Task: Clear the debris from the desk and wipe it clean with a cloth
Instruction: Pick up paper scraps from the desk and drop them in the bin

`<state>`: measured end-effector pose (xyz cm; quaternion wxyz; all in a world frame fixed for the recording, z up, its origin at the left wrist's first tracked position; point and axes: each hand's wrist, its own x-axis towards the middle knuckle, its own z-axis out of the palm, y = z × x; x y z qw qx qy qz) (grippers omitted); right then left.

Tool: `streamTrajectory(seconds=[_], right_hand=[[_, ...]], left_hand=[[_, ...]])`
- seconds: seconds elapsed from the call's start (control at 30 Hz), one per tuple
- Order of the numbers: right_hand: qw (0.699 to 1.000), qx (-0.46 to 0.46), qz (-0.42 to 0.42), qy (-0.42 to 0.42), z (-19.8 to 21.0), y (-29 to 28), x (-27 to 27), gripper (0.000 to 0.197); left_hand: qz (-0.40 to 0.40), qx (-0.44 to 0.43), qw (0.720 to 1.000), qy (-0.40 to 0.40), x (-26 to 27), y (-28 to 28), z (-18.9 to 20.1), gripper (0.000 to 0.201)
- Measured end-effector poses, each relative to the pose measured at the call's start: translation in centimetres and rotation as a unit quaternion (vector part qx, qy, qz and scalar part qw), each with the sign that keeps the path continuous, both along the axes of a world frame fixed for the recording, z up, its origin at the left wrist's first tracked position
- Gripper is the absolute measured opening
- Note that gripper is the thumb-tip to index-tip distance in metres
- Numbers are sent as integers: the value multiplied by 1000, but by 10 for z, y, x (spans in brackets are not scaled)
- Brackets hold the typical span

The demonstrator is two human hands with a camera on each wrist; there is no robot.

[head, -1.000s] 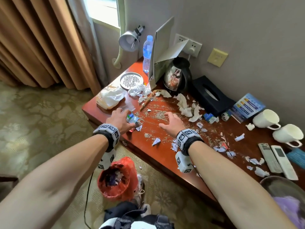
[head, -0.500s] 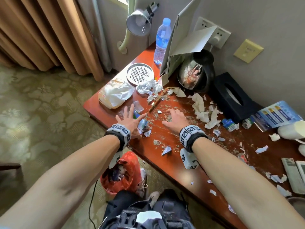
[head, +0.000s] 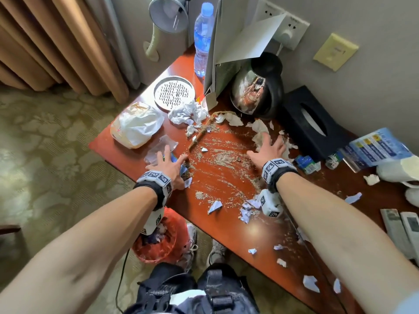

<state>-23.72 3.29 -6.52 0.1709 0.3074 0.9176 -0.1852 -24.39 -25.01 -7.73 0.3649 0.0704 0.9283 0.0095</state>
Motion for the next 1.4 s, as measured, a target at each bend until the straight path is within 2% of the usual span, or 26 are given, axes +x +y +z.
streamTrajectory(seconds=[0.23,0.43,0.57,0.77,1.03,1.2,1.4], right_hand=[[999,-20,-31,-30,-13,6,-8,76],[998,49,25,7,-23,5,-9,45],[997,54,45,43,-28,-3,-10,30],[995,44,85,36,-26,-11,-14,29],[991,25,114,64,-19,-17,-19,23],[991,-13,107,81,-9,-21,-26,20],[985,-47,127,109,7,-31,-47,26]], left_hand=[[-5,18,998,58,-2,11,-8,89],[17,32,997,71,-5,24,-2,60],[23,27,996,81,-9,27,-2,48],[39,58,993,95,-17,21,-8,32],[30,71,994,77,-27,20,-13,27],[28,106,987,120,-39,25,-6,23],[38,109,976,186,-67,33,15,16]])
